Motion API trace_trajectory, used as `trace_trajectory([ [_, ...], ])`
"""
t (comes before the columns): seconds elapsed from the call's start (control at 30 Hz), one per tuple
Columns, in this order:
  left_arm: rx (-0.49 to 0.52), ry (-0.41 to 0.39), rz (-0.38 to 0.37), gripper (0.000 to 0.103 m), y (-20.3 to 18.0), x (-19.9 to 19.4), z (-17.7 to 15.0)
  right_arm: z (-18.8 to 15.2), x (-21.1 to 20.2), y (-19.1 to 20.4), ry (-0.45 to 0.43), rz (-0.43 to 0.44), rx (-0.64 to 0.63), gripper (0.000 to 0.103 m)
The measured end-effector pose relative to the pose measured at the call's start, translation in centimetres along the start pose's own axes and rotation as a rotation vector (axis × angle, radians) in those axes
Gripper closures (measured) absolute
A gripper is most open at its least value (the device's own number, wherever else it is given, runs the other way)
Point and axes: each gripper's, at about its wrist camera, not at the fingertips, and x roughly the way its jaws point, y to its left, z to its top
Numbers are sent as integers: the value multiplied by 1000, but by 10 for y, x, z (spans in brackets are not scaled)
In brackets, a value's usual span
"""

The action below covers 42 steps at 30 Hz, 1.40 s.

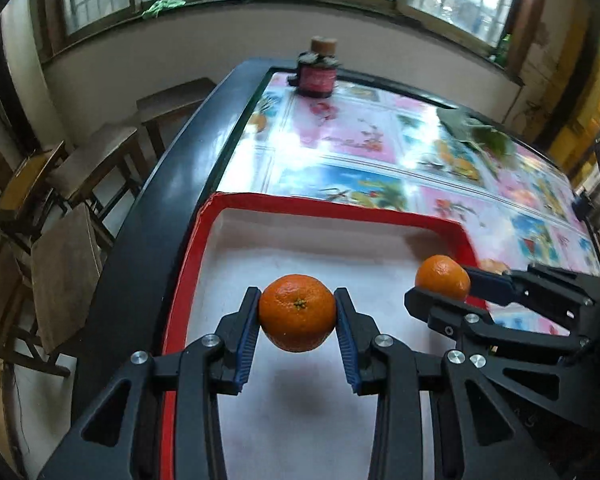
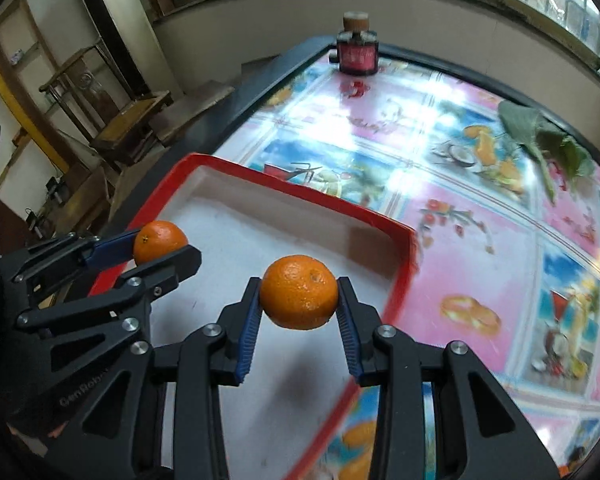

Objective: Organize fruits
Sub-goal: 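Carry both oranges into the red tray and open both grippers, then move both grippers back over the fruit on the table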

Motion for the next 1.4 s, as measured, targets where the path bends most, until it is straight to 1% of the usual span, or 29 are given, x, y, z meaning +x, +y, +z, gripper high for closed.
trace_trajectory([
  [0.1,-25,17,10,67,6,12,5,6,15,-8,23,11,31,64],
  [0.23,-16,24,29,67,6,20,8,8,25,-6,46,-7,6,64],
  [0.33,-25,48,39,67,9,24,10,10,25,-6,41,-19,-7,63],
  [0.4,-40,53,42,66,12,25,10,9,26,-3,50,-48,-20,56],
  [0.47,-42,58,56,58,13,22,9,10,24,-3,48,-69,-34,51],
  [0.5,-43,51,64,52,14,19,8,9,22,-3,45,-74,-37,50],
  [0.53,-44,46,66,45,14,18,10,8,20,-4,42,-76,-32,50],
  [0.6,-47,25,82,38,14,10,8,7,13,-5,33,-73,-19,49],
  [0.63,-49,20,87,35,15,7,7,6,10,-5,28,-75,-15,48],
  [0.7,-55,16,80,32,16,3,6,3,4,-5,33,-74,-9,45],
  [0.73,-58,12,79,32,16,-1,4,0,1,-5,34,-79,-6,45],
  [0.8,-59,9,80,31,15,-6,-1,-8,-5,-2,35,-78,-2,44],
  [1.03,-36,-22,43,31,-3,-39,-30,-46,-34,14,39,-56,7,43],
  [1.1,-32,-36,30,30,-9,-49,-37,-58,-46,15,36,-41,25,39],
  [1.3,-26,-54,-27,29,-42,-82,-65,-102,-90,4,-14,7,79,37],
  [1.4,-4,-50,-27,27,-62,-92,-81,-129,-114,-10,-40,14,99,37],
])
